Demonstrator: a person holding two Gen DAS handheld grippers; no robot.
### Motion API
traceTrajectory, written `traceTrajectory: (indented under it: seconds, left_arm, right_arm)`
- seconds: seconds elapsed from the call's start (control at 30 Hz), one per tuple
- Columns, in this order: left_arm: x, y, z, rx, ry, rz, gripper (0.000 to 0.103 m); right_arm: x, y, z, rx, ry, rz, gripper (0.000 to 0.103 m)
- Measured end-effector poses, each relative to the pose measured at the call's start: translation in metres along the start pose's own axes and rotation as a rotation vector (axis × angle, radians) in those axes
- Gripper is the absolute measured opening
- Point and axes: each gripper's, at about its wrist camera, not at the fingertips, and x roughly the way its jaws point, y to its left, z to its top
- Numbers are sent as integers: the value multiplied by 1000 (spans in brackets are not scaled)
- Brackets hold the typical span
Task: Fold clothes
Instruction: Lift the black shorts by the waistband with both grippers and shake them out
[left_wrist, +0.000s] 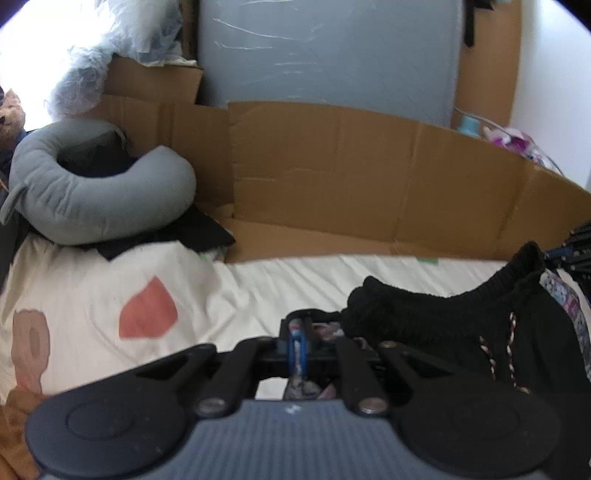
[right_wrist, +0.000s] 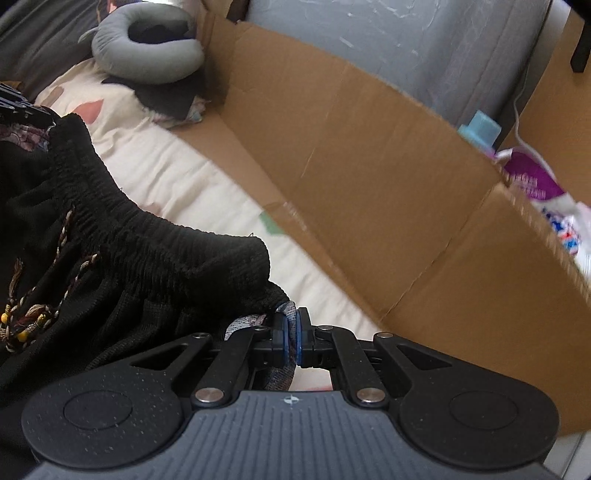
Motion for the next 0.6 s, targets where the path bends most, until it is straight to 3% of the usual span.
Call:
traceTrajectory:
  seconds: [0.2, 0.6]
  left_arm:
    - [19, 8, 22, -5, -2, 31, 4]
    - [46, 28, 42, -41, -4, 116, 4]
  right_arm:
    - [20, -13, 26, 14, 9, -21, 1]
    - [50, -9, 65, -77, 14, -75, 1]
